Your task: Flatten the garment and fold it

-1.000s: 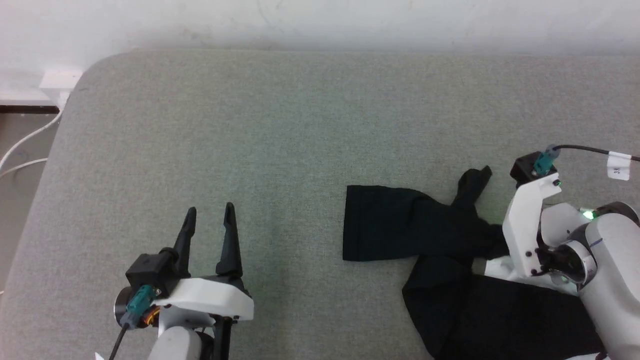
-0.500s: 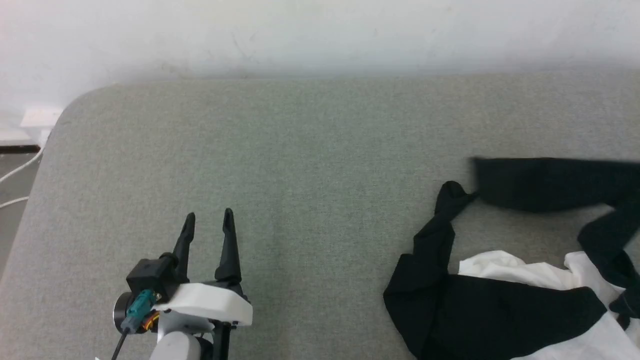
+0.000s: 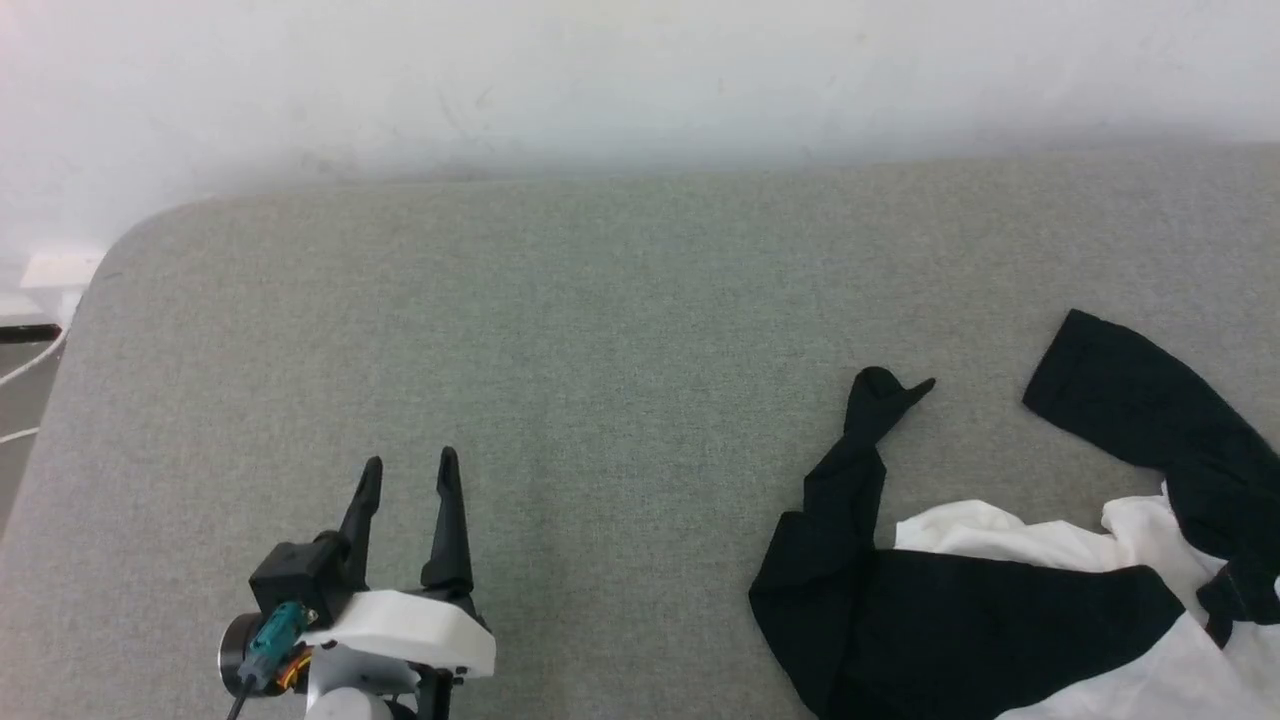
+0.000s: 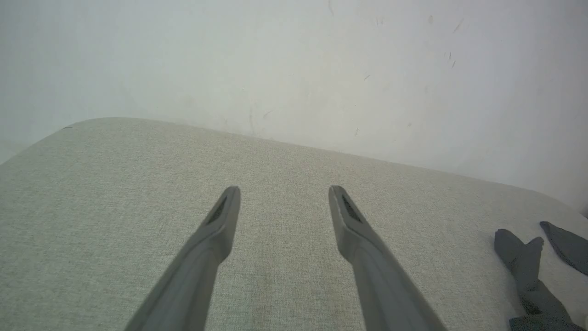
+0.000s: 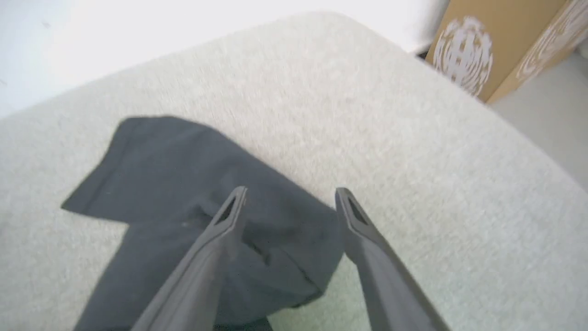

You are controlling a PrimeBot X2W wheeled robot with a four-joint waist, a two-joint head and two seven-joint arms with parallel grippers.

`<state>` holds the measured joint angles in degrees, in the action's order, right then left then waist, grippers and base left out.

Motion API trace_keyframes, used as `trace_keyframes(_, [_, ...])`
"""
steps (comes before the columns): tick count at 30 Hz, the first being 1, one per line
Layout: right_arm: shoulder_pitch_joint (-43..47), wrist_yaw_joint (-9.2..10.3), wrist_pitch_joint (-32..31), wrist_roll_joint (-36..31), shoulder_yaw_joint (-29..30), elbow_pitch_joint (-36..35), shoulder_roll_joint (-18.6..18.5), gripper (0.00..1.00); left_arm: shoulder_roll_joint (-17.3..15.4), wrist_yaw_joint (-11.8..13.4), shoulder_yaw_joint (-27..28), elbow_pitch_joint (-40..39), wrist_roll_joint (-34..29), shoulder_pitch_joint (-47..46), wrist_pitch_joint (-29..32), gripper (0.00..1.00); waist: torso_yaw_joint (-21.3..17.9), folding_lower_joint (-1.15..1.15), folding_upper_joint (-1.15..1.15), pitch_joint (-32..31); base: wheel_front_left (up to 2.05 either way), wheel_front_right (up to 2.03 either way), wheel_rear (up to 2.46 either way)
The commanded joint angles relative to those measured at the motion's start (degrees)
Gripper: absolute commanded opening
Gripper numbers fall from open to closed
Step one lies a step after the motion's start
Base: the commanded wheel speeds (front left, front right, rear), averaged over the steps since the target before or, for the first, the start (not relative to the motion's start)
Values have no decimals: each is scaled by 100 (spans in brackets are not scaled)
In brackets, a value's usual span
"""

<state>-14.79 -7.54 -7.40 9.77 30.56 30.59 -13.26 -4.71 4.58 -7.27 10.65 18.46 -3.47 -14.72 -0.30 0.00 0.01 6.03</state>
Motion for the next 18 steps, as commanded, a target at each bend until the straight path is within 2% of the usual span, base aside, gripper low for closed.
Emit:
trace_keyframes(1, [102,5,349,-52,-111,-155,77,100,-44,0,8,25,-32,74,-12,100,-8,0,-1,-72,0,0,0])
trace_keyframes(2, [102,5,349,-52,-111,-155,77,100,-44,0,8,25,-32,74,-12,100,-8,0,-1,-72,0,0,0])
trace_keyframes(3, [234,5,859,-108,-352,-406,183,100,-61,8,1,37,-29,100,7,100,-14,0,-1,-143,0,0,0])
trace_keyframes(4, [234,5,859,-108,-352,-406,183,100,-61,8,1,37,-29,100,7,100,-14,0,-1,-143,0,0,0])
trace_keyframes(5, [407,5,1216,-170,-685,-674,268,100,-80,22,2,43,-23,148,25,100,-31,0,-1,-222,0,0,0])
trace_keyframes(8, [706,5,1513,-239,-1233,-1160,431,100,-108,55,2,50,-20,227,62,100,-48,0,-1,-335,0,0,0])
trace_keyframes(9, [706,5,1513,-239,-1233,-1160,431,100,-108,55,2,50,-20,227,62,100,-48,0,-1,-335,0,0,0])
trace_keyframes(14, [1383,5,1583,-282,-1969,-2148,718,100,-161,131,-11,46,-53,341,118,100,-34,0,-1,-506,0,0,0])
trace_keyframes(18, [1964,5,1253,-173,-2423,-2808,831,100,-194,164,-8,37,-42,414,148,100,10,0,-1,-614,0,0,0])
